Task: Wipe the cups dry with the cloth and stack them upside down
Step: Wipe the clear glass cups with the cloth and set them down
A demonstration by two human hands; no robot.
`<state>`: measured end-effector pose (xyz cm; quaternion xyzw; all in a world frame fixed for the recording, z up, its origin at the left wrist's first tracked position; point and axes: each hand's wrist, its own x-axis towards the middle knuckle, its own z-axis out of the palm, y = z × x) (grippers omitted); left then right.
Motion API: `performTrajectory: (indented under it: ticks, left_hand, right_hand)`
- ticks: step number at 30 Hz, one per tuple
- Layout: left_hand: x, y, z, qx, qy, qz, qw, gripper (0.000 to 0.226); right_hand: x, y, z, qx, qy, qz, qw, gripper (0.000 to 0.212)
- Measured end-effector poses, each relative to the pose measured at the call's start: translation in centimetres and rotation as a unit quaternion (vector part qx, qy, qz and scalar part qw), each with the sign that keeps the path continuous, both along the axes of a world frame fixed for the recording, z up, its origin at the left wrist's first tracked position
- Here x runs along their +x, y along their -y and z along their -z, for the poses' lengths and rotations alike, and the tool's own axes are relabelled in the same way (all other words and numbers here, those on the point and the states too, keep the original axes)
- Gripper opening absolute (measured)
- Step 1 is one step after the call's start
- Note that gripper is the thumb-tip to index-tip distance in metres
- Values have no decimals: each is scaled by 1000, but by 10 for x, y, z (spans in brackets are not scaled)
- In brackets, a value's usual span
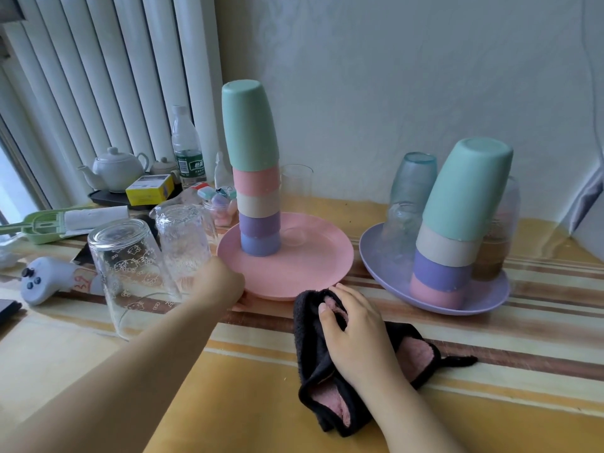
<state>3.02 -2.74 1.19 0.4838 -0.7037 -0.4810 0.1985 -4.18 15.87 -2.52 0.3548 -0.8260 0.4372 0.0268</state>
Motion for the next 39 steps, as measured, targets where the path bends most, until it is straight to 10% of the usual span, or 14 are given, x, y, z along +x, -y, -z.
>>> performTrajectory:
  ticks: [7, 21, 25, 30, 39]
  left_hand:
    - [3, -37, 14, -59, -55, -26, 996, 41]
    - [-2, 5, -1, -83, 143, 73, 983, 75]
    - [1, -8, -19, -365, 257, 110, 888, 34]
    - [-51, -34, -47, -550, 58, 192, 811, 20]
    - [-128, -16, -59, -452, 159, 136, 867, 72]
  right_hand:
    - [0, -1, 0, 5, 4, -1, 1000, 38]
    - [-1, -1, -2, 13, 10, 0, 1000, 40]
    - [-1, -1, -1, 16, 9, 1, 1000, 39]
    - [-2, -2, 2, 22, 2, -3, 1000, 41]
    - [-6, 0, 9, 30, 1, -4, 1000, 79]
